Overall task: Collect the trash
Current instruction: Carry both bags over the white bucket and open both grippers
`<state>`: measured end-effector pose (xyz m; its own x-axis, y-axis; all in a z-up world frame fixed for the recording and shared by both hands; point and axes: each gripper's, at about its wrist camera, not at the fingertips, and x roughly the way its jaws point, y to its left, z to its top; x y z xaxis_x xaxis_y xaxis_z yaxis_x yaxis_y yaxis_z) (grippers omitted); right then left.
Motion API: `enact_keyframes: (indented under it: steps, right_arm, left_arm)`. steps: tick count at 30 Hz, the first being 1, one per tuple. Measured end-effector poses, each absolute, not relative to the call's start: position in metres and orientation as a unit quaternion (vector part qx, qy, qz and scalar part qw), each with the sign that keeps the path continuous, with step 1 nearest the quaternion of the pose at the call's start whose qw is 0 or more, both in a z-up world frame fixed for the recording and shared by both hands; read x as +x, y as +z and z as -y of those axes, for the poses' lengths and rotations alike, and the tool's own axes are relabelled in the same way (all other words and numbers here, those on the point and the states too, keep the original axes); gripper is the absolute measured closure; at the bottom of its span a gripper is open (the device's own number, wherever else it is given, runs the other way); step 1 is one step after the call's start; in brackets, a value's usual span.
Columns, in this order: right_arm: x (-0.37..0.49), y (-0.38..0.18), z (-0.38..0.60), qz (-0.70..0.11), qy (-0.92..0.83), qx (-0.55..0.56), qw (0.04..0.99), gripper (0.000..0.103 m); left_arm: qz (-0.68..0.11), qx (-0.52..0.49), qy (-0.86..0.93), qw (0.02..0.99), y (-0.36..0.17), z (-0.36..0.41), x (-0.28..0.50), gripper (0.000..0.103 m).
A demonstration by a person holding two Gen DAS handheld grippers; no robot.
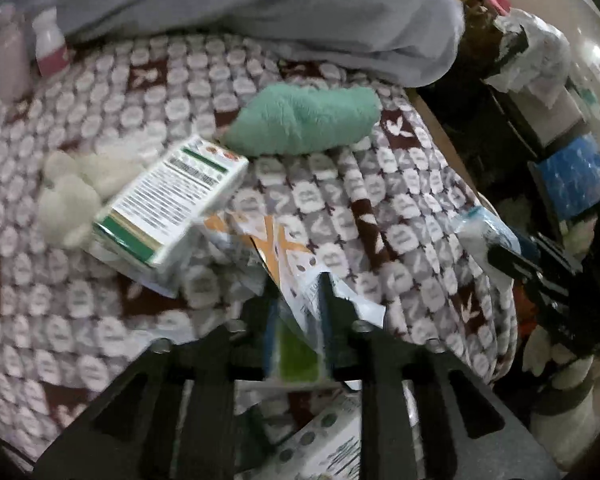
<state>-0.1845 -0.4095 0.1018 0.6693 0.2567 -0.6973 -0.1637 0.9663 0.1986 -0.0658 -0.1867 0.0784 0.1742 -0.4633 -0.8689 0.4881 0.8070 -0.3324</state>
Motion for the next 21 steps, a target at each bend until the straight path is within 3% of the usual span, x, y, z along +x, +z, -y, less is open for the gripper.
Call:
enact_keyframes:
  steps: [6,8,21]
  right_arm:
    - [-0.190,0.099,0.418,-0.390,0.109,0.069,0.912,0.071]
    - [-0.192,0.100,0.421,-0.388,0.105,0.070,0.913,0.071]
    - [-0.209,0.111,0.459,-0.366,0.072,0.090,0.924,0.071]
  left_arm:
    - [-0.571,-0.022,-0.285,0.770,0.066,0.196,-0.062,0.081]
    - [-0.564,-0.026,-0.283,0.775,0.071,0.195,-0.063,0.096]
    - [-0.497,0.011,-0.322,0.805,0.136,0.233,-0.091,0.099]
